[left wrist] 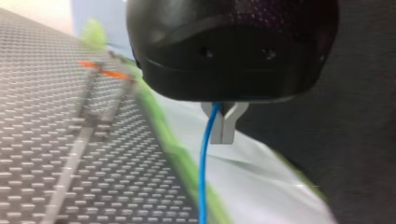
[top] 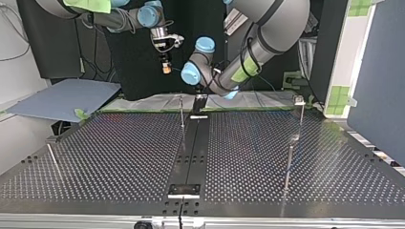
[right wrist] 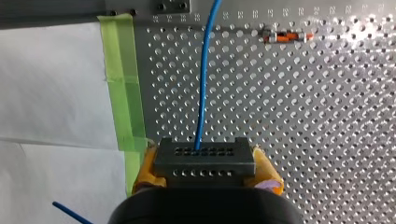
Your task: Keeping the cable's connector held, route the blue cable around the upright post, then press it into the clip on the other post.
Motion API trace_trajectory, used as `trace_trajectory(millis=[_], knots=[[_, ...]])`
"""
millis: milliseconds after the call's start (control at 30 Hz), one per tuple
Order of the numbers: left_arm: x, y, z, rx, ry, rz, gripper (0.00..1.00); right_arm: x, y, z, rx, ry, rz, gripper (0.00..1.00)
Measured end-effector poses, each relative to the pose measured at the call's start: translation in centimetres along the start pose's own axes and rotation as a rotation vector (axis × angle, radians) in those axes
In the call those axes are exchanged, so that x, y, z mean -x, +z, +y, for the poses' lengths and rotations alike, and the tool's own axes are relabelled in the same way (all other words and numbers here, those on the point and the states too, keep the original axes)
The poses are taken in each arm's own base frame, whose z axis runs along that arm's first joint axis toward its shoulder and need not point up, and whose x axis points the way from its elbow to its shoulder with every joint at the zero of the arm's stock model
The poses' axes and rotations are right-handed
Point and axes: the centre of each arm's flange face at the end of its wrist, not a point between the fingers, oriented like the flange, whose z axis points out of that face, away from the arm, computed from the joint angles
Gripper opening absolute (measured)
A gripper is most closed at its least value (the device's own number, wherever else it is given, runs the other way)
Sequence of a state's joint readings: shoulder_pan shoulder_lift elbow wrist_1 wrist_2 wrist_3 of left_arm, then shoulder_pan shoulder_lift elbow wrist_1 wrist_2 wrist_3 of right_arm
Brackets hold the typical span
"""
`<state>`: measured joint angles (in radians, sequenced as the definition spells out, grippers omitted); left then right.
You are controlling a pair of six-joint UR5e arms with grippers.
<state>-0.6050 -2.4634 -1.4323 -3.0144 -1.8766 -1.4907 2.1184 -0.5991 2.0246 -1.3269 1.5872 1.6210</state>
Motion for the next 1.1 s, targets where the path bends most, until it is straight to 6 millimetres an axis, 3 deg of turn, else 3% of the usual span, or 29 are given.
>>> trace_trajectory(millis=[233,833,1100], knots=[[2.3,-0.5,0.4,0.003,-0.05,-0.068,0.0,-0.5,0.5,1.2,0.044,0.017,0.023,0.0],[3.3,0.1,-0.1,-0.005,-0.141,-0.151,0.0,-1.8,4.3,3.8,0.062,0.024,0.043,0.0],[3.6,0.6,-0.4,-0.014,-0.219,-0.197,0.0,-2.4,5.6,4.1,0.022,0.009,0.055,0.0]])
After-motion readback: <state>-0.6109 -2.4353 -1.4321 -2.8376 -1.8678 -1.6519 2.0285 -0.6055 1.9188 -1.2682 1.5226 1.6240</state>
